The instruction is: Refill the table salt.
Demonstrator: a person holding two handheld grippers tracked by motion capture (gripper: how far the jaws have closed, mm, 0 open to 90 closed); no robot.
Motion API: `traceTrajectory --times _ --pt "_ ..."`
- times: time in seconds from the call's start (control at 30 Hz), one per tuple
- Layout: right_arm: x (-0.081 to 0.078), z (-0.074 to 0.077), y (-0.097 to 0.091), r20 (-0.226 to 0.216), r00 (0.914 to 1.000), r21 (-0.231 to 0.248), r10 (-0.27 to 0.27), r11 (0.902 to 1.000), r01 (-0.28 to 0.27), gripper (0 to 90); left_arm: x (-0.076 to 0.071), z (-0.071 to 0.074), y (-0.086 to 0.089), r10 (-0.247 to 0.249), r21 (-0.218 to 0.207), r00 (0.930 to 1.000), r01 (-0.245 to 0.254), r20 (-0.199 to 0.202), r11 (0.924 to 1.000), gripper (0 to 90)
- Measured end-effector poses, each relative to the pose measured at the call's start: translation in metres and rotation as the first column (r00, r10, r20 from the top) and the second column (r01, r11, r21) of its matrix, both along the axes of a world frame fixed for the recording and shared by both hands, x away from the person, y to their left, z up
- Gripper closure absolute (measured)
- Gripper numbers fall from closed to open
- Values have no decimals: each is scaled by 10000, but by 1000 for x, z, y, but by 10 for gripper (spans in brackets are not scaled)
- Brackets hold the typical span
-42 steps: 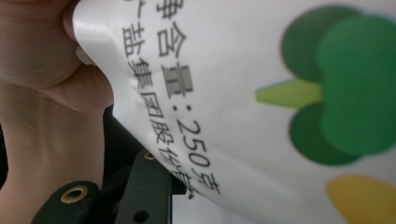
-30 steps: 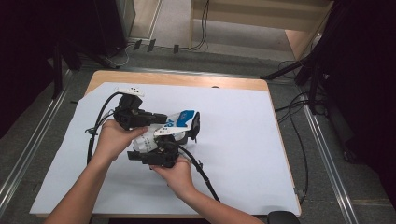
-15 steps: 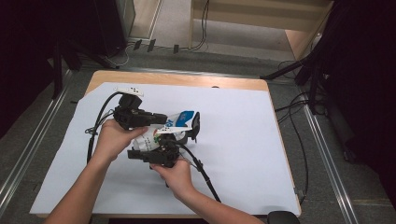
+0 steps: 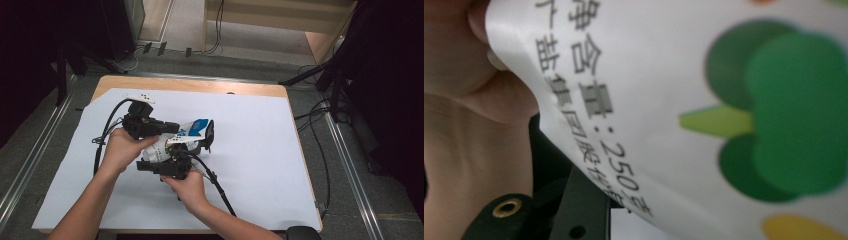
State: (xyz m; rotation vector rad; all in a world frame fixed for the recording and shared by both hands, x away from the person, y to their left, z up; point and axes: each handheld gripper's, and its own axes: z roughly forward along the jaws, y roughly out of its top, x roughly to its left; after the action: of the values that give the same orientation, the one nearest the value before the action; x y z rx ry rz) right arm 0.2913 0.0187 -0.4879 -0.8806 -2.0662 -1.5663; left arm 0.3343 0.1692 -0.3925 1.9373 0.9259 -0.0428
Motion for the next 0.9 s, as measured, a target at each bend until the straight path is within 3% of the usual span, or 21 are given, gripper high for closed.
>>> traceTrajectory --times 0.2,0.37,0.9 --pt "-3 2 3 945 9954 -687 138 9976 -73 625 0 0 0 7 -14 10000 -7 10 10000 885" --pt "-3 2 3 1251 9921 -983 106 9952 18 680 0 0 0 -39 -15 10000 39 20 10000 884" --pt "-1 3 -1 -47 9999 34 153 9999 -153 710 1 0 1 -81 -193 10000 81 0 9998 840"
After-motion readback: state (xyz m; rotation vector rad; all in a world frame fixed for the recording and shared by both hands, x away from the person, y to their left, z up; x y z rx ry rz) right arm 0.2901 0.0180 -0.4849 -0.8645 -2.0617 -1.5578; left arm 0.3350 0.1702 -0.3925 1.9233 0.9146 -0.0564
